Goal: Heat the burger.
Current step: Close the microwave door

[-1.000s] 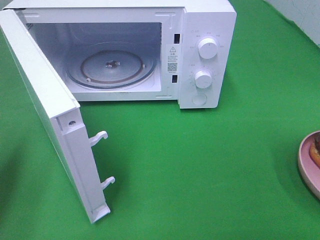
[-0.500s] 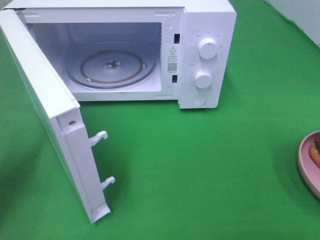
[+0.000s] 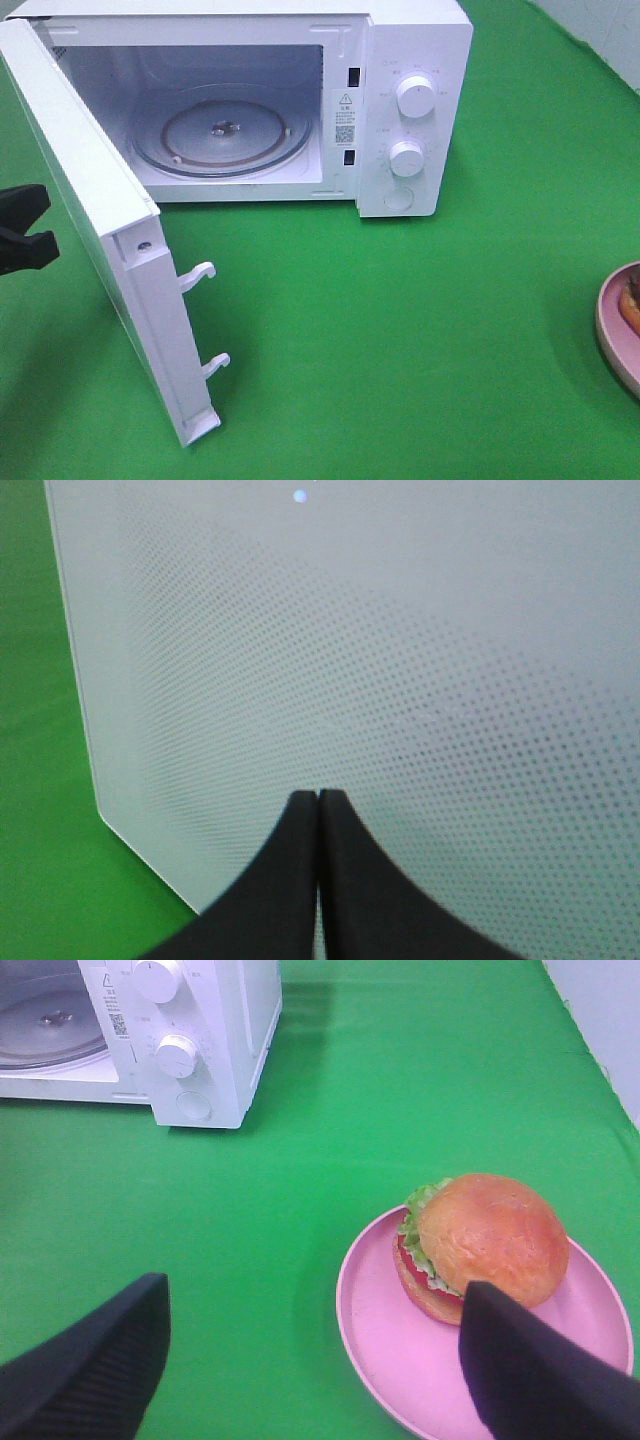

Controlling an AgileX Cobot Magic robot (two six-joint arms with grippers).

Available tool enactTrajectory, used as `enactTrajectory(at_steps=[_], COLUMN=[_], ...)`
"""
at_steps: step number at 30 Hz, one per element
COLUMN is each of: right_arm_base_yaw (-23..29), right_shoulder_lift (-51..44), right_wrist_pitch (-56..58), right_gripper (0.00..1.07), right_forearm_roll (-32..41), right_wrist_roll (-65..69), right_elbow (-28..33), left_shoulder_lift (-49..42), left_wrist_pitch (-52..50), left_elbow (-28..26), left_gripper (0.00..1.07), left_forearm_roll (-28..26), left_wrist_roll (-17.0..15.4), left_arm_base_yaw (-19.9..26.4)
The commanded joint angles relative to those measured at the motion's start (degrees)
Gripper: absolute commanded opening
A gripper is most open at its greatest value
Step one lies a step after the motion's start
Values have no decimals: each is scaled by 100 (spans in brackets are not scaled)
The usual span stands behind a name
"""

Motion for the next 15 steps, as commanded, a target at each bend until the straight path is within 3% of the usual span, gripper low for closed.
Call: enactTrajectory(at_steps=[1, 9, 15], right_arm_base_yaw=[-46, -46, -46], right_shoulder_lift=[-155, -155, -155], right_wrist_pitch=[-29, -29, -29], right_gripper=[76, 76, 76], right_forearm_roll=[-6, -6, -6], right_wrist_roll=[52, 52, 52], right_elbow=[0, 0, 0], left_shoulder_lift=[269, 716, 1060], left_wrist_pitch=[-395, -390, -332], left_elbow=[-63, -435, -1071], left_gripper=[0, 0, 0], left_forearm_roll=[-590, -900, -1604], left_wrist_roll=[160, 223, 264], left_arm_base_yaw=[-464, -1031, -1627])
